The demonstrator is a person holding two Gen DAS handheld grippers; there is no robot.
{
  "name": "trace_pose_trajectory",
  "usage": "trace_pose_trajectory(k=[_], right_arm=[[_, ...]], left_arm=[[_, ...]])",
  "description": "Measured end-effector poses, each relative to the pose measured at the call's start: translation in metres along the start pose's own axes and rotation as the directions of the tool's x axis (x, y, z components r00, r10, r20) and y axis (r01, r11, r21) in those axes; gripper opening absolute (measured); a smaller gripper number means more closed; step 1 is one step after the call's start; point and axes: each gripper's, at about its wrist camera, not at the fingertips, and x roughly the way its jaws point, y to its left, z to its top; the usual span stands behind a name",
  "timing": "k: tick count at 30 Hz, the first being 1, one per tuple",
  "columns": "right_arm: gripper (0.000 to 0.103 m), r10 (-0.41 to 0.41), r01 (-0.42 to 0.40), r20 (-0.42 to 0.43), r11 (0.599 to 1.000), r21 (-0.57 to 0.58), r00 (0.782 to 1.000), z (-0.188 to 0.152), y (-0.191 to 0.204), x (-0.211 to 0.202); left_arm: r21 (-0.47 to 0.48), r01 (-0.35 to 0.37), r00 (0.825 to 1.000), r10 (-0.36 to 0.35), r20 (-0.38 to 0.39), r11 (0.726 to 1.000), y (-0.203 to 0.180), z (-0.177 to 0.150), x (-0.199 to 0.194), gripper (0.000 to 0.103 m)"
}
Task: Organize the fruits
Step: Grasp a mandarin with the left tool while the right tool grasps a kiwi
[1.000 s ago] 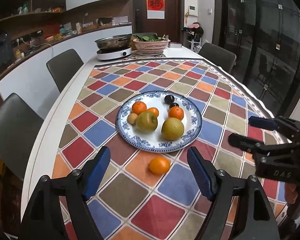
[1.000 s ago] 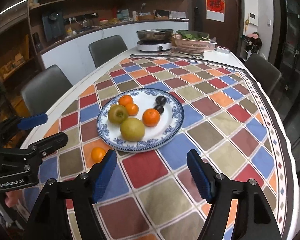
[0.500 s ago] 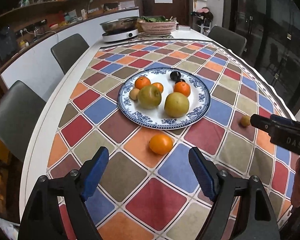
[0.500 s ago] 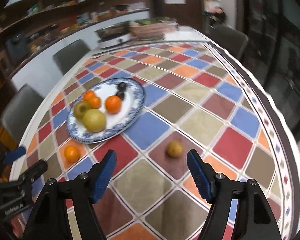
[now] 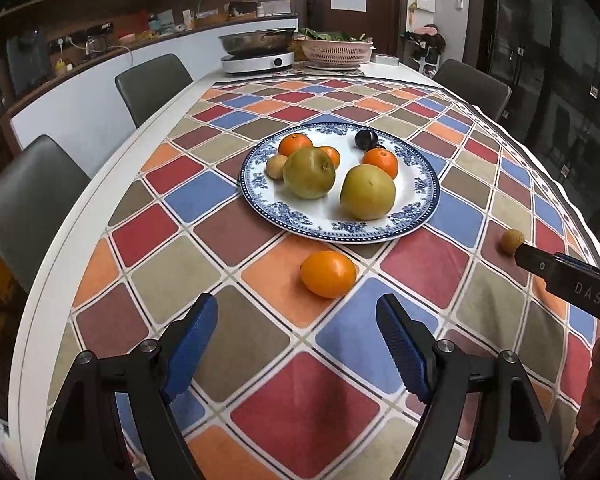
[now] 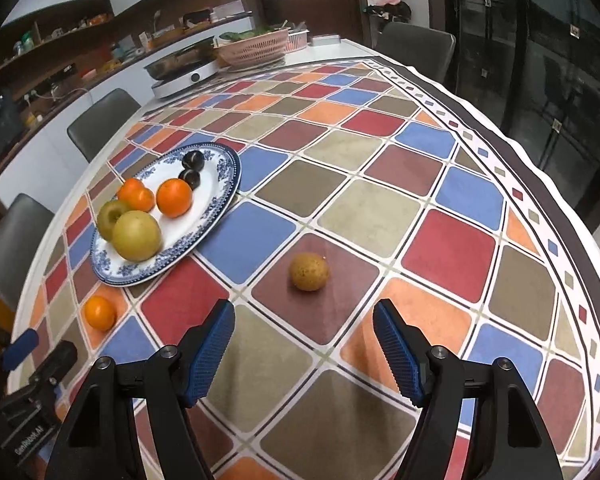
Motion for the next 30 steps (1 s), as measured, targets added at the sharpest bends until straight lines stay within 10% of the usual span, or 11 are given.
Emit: trace_pose_trajectory(k=[30], right_arm=[[0.027, -0.021, 0.020, -0.024, 0.998, -0.064, 0.999, 0.017, -0.001, 0.042]], left_arm=[[0.000, 0.104, 0.990, -0.104, -0.094, 0.995, -0.009, 0.014, 0.048, 0.038]])
